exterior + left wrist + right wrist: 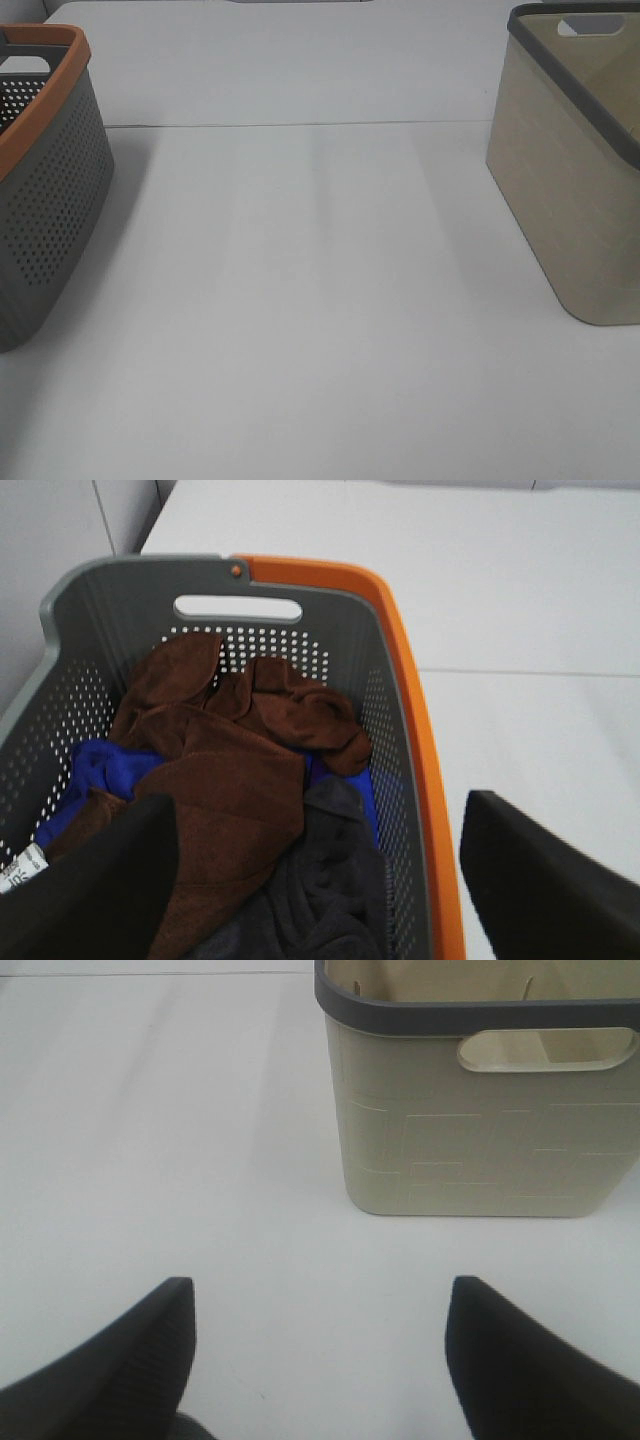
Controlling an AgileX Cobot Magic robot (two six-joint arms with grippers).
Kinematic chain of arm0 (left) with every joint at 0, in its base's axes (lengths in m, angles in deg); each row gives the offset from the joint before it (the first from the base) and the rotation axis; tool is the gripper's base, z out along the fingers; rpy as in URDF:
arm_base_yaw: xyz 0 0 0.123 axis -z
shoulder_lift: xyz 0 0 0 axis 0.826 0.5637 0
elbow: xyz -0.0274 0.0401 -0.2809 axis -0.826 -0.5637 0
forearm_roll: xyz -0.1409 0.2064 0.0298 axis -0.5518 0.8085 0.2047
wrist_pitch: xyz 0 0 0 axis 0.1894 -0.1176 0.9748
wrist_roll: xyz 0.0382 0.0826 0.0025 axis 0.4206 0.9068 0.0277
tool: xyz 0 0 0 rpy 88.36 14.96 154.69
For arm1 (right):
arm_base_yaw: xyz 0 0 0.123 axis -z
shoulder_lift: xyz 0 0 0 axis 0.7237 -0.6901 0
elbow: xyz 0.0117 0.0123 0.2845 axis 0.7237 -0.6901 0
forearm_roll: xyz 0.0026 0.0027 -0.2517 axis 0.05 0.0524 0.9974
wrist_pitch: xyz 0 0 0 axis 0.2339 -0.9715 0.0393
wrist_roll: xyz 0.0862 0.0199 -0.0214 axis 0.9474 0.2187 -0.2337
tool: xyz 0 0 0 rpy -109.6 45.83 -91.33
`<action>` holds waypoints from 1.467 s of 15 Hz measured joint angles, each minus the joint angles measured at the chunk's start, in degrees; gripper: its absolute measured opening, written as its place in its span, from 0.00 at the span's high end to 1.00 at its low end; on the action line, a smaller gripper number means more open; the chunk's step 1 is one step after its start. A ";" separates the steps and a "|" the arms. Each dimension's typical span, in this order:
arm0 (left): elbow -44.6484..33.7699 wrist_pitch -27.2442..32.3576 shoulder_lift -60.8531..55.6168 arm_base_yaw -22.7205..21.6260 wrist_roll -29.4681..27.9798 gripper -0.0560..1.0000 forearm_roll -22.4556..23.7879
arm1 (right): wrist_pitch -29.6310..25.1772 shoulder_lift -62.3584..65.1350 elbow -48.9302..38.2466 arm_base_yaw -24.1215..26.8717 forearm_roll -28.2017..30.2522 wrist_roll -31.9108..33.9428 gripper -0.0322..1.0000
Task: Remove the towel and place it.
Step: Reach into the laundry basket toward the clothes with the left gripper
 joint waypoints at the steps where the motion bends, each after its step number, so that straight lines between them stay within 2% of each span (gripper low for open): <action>1: 3.21 1.95 5.27 -0.80 -0.23 0.24 0.00 | 0.00 0.00 0.00 0.00 0.00 0.00 0.32; 4: 15.64 14.15 19.31 -1.83 -0.40 0.24 1.26 | 0.00 0.00 0.00 0.00 0.00 0.00 0.32; 8: 32.54 30.48 31.51 -2.01 -0.40 0.24 5.16 | 0.00 0.00 0.00 0.00 0.00 0.00 0.32; 9: 34.66 32.60 32.60 -2.01 -0.40 0.24 5.84 | 0.00 0.00 0.00 0.00 0.00 0.00 0.32; 10: 41.94 41.14 37.41 -2.01 -0.40 0.27 9.00 | 0.00 0.00 0.00 0.00 0.00 0.00 0.32; 13: 49.62 51.85 43.77 -2.01 -0.40 0.30 13.52 | 0.00 0.00 0.00 0.00 0.00 0.00 0.32; 15: 52.31 54.20 46.98 -2.01 0.11 0.30 15.76 | 0.00 0.00 0.00 0.00 0.00 0.00 0.32; 22: 53.23 54.77 56.04 -2.01 1.55 0.30 21.60 | 0.00 0.00 0.00 0.00 0.00 0.00 0.32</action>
